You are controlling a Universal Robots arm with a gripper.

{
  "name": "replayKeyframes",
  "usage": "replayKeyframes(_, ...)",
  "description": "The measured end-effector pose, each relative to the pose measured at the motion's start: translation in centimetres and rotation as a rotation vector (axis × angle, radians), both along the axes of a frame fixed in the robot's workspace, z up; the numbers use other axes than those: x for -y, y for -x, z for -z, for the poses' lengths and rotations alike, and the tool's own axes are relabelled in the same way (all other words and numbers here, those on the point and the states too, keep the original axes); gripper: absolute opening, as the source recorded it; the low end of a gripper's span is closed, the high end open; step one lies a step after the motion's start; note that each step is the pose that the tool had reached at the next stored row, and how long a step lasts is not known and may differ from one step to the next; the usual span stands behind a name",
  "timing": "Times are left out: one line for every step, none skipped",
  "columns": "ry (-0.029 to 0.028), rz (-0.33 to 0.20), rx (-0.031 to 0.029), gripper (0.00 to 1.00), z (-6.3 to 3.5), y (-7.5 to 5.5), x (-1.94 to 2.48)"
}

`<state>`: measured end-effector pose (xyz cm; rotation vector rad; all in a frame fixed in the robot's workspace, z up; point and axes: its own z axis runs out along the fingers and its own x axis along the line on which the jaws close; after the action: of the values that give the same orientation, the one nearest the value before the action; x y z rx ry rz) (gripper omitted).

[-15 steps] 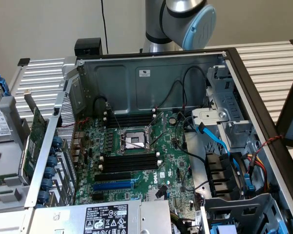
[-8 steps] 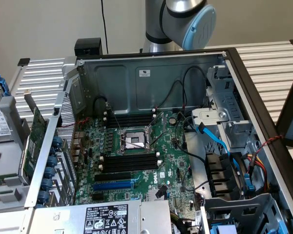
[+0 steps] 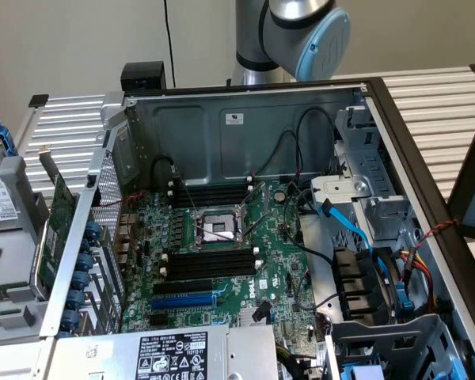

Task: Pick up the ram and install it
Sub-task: 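Pick up the ram and move it above insertion slot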

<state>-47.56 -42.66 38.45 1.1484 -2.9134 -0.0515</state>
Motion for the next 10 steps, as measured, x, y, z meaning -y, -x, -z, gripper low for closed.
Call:
replayKeyframes(0.0, -0.018, 0.0, 0.11, 0.0, 0.0, 0.0)
replayKeyframes(0.0, -0.036, 0.0, 0.11, 0.01, 0.0, 0.0)
replayKeyframes(0.0, -0.054, 0.0001, 0.11, 0.01, 0.0, 0.0)
replayKeyframes(0.0, -0.073, 0.0001, 0.11, 0.01, 0.0, 0.0)
replayKeyframes(0.0, -0.09, 0.0001, 0.11, 0.02, 0.0, 0.0)
replayKeyframes(0.0, -0.108, 0.0001, 0.11, 0.02, 0.0, 0.0)
replayKeyframes(0.0, -0.126, 0.0001, 0.11, 0.03, 0.0, 0.0)
replayKeyframes(0.0001, -0.145, 0.0, 0.11, 0.03, 0.0, 0.0)
replayKeyframes(0.0, -0.163, 0.0001, 0.11, 0.03, 0.0, 0.0)
replayKeyframes(0.0, -0.182, 0.0001, 0.11, 0.03, 0.0, 0.0)
